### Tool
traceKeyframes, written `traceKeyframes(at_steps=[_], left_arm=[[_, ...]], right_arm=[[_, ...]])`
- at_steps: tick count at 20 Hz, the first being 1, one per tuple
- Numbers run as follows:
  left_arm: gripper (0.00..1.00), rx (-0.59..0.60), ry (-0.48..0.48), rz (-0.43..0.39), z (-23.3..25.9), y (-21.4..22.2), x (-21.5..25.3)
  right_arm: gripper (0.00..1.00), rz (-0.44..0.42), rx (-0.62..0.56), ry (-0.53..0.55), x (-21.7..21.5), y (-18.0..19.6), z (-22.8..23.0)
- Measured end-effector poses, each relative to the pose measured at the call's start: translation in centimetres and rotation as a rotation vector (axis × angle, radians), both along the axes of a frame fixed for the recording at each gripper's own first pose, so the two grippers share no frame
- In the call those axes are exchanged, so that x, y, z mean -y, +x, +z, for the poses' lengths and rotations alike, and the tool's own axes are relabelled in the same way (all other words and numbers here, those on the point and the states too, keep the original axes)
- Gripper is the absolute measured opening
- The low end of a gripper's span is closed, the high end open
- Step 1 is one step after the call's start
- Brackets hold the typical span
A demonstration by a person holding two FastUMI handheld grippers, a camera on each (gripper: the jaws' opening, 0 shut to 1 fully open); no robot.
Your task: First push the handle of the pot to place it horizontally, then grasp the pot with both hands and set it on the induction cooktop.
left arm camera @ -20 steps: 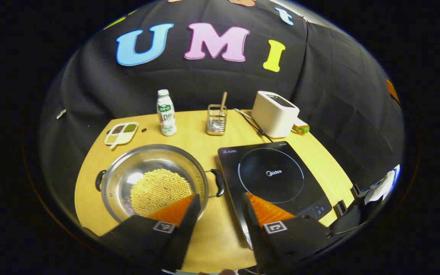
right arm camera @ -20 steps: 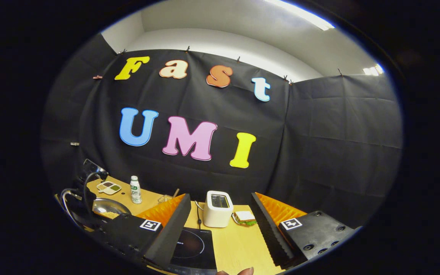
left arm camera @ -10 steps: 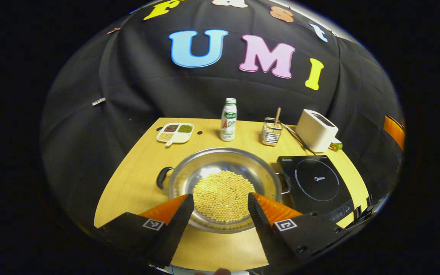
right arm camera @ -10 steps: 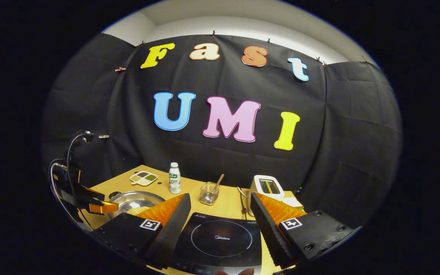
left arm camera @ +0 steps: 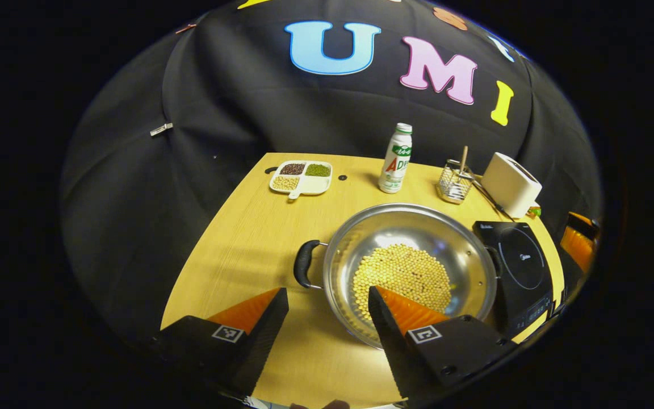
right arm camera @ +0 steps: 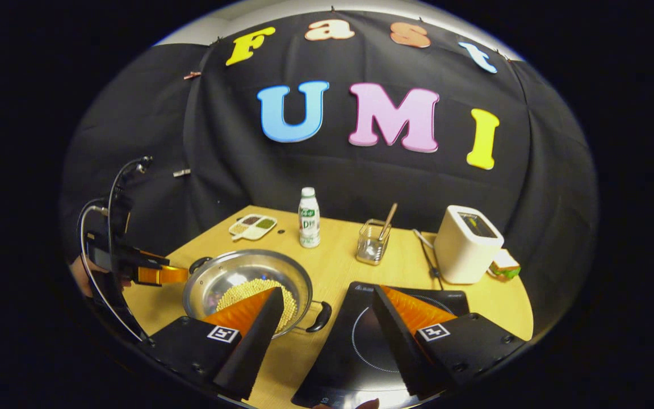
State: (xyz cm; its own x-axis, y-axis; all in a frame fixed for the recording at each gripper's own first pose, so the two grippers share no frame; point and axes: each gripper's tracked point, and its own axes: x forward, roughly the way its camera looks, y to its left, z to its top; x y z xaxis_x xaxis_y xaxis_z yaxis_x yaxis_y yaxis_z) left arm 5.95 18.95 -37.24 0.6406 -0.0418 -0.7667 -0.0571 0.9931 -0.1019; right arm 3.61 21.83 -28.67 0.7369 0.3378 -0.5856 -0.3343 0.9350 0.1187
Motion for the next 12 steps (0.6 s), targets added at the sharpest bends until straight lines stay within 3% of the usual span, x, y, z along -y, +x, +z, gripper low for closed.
traceKeyframes(at_steps=[3, 12], left_arm=[[0.89, -0.004, -0.019, -0.007, -1.8, 2.2, -0.5], [0.86, -0.052, -0.082, -0.070, -5.9, 6.1, 0.0]], right_arm=[[0.99, 0.029, -0.125, 0.021, -2.2, 0.2, -4.2], [0.99, -0.060, -0.336, 0.019, -4.0, 2.5, -11.7]])
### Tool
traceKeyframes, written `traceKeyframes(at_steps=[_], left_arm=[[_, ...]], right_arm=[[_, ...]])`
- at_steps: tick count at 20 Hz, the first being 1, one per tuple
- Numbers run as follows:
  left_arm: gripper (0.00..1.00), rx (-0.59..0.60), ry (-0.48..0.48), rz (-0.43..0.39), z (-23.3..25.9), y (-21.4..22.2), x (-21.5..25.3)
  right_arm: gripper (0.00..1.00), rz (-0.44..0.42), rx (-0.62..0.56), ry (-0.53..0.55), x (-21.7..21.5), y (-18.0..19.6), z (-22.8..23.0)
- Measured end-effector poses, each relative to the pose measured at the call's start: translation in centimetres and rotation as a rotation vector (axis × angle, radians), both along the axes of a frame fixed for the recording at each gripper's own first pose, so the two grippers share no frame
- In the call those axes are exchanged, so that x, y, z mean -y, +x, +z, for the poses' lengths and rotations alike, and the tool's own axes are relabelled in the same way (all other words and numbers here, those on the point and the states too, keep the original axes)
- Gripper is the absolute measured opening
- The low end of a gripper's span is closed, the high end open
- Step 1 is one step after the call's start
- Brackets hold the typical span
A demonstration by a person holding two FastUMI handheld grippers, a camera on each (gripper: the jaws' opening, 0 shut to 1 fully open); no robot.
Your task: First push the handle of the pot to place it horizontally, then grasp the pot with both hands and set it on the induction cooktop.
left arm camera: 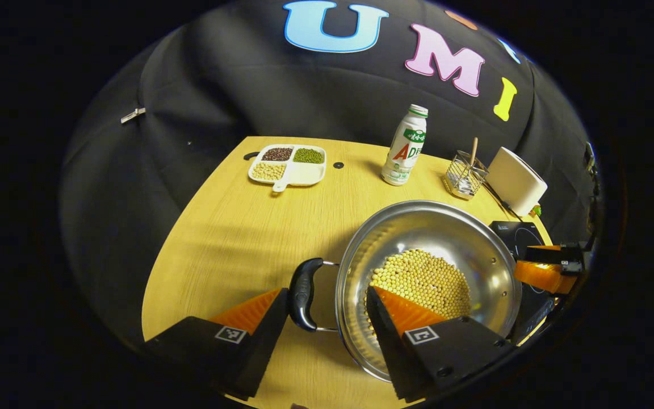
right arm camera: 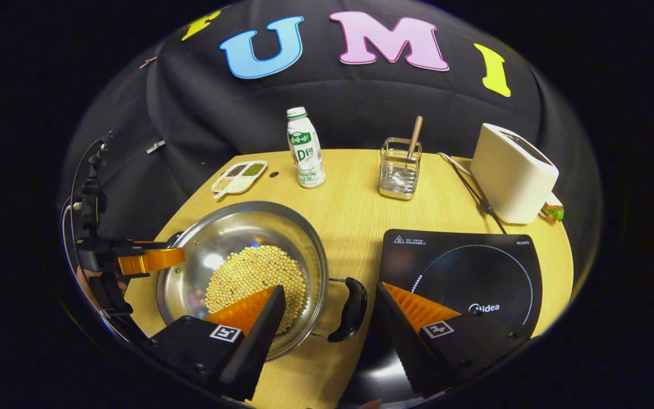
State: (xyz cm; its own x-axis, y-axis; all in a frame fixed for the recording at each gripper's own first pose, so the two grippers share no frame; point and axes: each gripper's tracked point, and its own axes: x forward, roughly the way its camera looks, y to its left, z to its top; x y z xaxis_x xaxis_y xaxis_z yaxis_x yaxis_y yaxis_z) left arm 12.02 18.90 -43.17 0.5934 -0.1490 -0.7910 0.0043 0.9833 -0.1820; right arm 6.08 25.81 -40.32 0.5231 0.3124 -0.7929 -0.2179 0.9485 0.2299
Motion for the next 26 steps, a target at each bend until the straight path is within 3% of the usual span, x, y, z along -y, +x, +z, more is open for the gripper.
traceKeyframes(at_steps=[5, 6, 10, 14, 15, 16, 18, 21, 26], left_arm=[[0.83, -0.039, 0.020, -0.001, -1.9, 0.4, -0.9], [0.78, -0.041, 0.028, 0.001, -2.0, 0.4, -1.1], [0.63, -0.046, 0.018, -0.010, -2.0, -0.2, -1.5], [0.62, -0.055, 0.017, 0.004, -2.2, -0.6, -2.5], [0.62, -0.058, 0.017, 0.006, -2.1, -0.7, -2.5], [0.61, -0.059, 0.019, 0.009, -2.1, -0.7, -2.5], [0.59, -0.050, 0.018, 0.012, -1.9, -0.6, -2.3], [0.54, -0.048, 0.022, 0.041, -1.6, -1.2, -2.0], [0.54, -0.043, 0.036, 0.054, 1.5, -3.0, -2.0]], right_arm=[[0.87, -0.012, -0.063, -0.024, -0.4, 0.1, -2.4], [0.80, -0.021, -0.069, -0.026, -0.4, 0.2, -2.6], [0.74, -0.038, -0.089, -0.016, -1.1, 0.6, -3.6], [0.74, -0.009, -0.114, -0.052, -1.8, 0.1, -5.0], [0.65, -0.022, -0.112, -0.047, -2.0, 0.1, -4.7], [0.69, -0.031, -0.126, -0.039, -2.1, 0.1, -5.2], [0.65, -0.039, -0.141, -0.028, -2.0, 0.0, -5.2], [0.53, -0.065, -0.147, -0.039, -1.4, -0.6, -4.7], [0.53, -0.045, -0.152, -0.014, -1.2, -1.2, -2.3]])
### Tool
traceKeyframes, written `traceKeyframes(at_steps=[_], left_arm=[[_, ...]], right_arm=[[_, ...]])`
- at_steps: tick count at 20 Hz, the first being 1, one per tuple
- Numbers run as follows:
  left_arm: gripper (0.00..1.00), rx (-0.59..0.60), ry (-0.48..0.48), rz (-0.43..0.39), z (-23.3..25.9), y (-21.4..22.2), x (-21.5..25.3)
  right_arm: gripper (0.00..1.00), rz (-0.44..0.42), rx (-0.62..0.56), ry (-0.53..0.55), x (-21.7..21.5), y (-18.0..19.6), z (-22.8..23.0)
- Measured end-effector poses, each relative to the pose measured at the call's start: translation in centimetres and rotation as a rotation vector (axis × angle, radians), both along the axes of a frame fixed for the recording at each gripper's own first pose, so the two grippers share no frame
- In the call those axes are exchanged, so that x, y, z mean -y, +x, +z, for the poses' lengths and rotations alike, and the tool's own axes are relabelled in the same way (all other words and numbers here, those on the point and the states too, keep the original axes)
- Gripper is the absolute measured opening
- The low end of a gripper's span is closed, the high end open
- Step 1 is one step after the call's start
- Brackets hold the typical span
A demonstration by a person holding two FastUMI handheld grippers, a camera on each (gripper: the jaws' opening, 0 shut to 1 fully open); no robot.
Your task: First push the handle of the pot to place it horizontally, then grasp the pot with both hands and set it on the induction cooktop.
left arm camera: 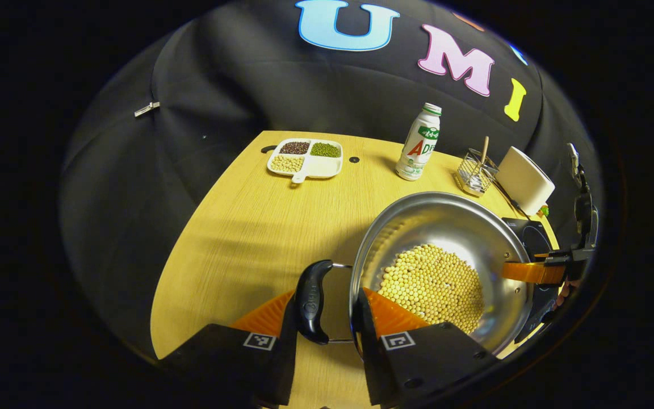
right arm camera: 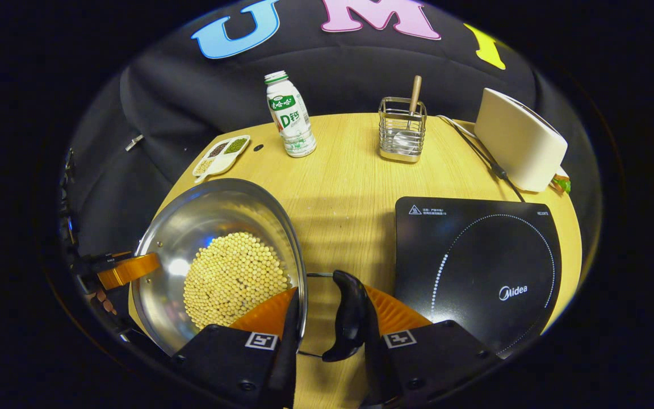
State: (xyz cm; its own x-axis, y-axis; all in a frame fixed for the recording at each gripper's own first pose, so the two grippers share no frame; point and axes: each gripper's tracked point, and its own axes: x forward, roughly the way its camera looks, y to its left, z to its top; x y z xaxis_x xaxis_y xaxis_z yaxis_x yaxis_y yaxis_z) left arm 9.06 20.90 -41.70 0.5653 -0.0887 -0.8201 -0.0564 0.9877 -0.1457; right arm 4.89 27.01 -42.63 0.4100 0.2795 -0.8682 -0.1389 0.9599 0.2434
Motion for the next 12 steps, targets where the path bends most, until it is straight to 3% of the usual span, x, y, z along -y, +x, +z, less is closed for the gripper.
traceKeyframes(at_steps=[5, 6, 12], left_arm=[[0.51, -0.008, -0.016, 0.007, 3.4, -1.1, 2.2], [0.54, -0.003, -0.014, 0.001, 4.1, -2.1, 2.8], [0.52, 0.022, -0.029, -0.032, 7.0, -1.5, 9.2]], right_arm=[[0.52, -0.013, 0.020, -0.002, 2.6, -0.8, 3.5], [0.52, -0.014, 0.026, -0.004, 3.5, -0.8, 4.1], [0.52, -0.058, 0.033, -0.013, 10.1, -0.8, 6.5]])
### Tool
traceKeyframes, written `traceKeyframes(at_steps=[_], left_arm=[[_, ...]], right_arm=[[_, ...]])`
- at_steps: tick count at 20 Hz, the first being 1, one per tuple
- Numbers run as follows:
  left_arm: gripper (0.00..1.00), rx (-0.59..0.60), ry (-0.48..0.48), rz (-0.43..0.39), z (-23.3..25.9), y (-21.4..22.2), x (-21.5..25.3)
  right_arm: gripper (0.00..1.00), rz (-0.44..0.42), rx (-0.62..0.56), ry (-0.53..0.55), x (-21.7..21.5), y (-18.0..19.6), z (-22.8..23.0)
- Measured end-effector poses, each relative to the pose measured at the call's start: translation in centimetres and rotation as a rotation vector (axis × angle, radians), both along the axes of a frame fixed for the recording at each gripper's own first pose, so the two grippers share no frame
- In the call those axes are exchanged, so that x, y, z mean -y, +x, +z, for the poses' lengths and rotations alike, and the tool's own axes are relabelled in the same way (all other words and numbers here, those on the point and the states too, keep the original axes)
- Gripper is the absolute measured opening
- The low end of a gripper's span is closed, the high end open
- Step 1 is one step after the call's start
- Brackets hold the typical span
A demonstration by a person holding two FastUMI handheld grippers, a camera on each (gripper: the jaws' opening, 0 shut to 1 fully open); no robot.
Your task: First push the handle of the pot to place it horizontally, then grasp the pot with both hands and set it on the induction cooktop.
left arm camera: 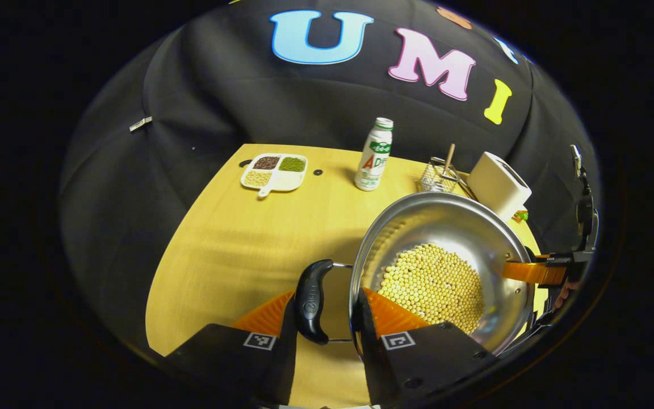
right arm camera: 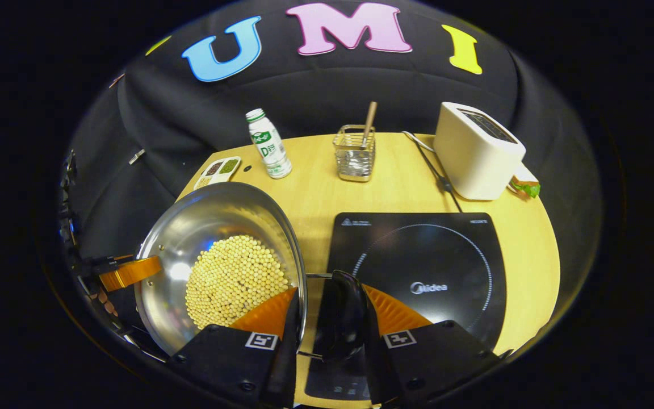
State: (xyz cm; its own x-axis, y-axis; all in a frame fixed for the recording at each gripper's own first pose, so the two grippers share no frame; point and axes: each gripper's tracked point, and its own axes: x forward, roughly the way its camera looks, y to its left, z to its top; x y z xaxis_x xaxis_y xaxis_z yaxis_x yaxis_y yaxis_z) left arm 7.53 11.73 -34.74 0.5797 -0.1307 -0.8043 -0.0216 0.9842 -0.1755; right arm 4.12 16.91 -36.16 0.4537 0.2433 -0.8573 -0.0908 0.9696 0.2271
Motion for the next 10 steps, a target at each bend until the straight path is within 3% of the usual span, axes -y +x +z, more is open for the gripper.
traceKeyframes(at_steps=[2, 4, 5, 10], left_arm=[[0.52, 0.002, -0.004, -0.018, 0.6, 0.1, 2.2], [0.51, 0.005, -0.010, -0.035, 0.9, 0.4, 4.6], [0.54, 0.006, -0.014, -0.043, 1.1, 0.7, 5.8], [0.52, 0.008, -0.029, -0.084, 1.3, 1.4, 11.5]], right_arm=[[0.48, -0.016, 0.003, -0.002, 2.4, -0.1, 0.4], [0.52, -0.035, 0.008, -0.005, 4.9, -0.2, 0.7], [0.52, -0.043, 0.013, -0.008, 6.1, -0.2, 0.8], [0.48, -0.073, 0.019, -0.024, 11.9, 0.1, 1.0]])
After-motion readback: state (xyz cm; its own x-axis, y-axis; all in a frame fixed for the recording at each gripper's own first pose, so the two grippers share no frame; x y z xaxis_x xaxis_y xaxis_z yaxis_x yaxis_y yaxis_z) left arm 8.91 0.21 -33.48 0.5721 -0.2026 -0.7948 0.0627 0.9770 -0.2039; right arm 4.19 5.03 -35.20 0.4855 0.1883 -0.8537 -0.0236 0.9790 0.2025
